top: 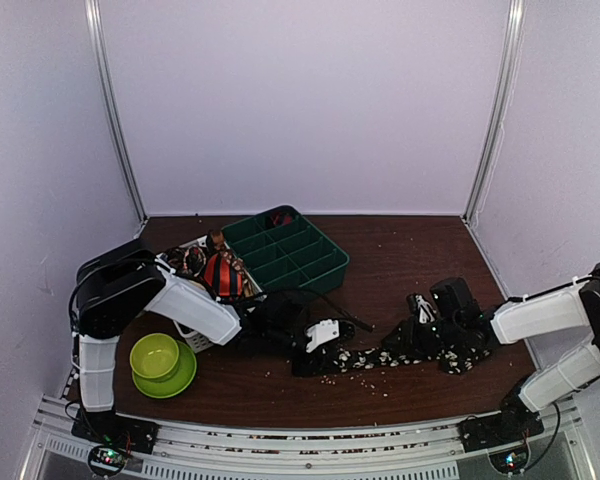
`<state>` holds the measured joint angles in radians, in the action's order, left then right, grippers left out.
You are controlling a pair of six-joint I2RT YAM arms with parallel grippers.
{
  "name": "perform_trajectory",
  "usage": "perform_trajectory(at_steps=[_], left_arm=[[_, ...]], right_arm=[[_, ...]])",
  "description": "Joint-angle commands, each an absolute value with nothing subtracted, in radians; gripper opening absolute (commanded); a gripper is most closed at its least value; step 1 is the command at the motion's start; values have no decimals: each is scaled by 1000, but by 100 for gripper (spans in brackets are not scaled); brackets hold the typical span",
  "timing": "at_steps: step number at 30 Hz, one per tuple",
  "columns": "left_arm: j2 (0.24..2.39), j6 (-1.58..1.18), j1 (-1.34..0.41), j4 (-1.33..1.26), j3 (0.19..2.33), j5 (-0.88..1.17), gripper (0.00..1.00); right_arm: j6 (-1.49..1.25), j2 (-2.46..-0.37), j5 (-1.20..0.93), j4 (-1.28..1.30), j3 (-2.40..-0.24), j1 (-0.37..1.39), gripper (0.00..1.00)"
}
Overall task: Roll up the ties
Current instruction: Roll the tie at the center of the board.
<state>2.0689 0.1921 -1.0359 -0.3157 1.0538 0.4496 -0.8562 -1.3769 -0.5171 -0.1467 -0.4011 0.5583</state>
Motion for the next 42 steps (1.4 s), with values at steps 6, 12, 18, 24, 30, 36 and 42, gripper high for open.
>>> perform_trajectory(at_steps=[6,12,18,24,30,36,42], left_arm=[[2069,180,-1039,-344,1037,463,42],[2063,179,-1039,-342,1028,457,43],[2062,181,-1039,-342,1024,456,43],[2064,179,-1037,-344,1024,454,43],[2064,175,-1033,-338,1028,460,43],[1978,158,-1014,-387,943,444,59],[1873,147,-1002,-460,793,388,66]], right_arm=[[-871,-1403,-521,-127,-533,745,40],[-898,-1493,-529,-197,-536,773,37],[-856,-1542,-514,-170,-565,774,38],[-865,-1553,-556,-217,-580,786,24],[-842,-1594,-564,-196,-595,795,6],[-802,-1671,-529,-157,-606,793,0],[-808,-1708,-520,-187,-580,792,0]])
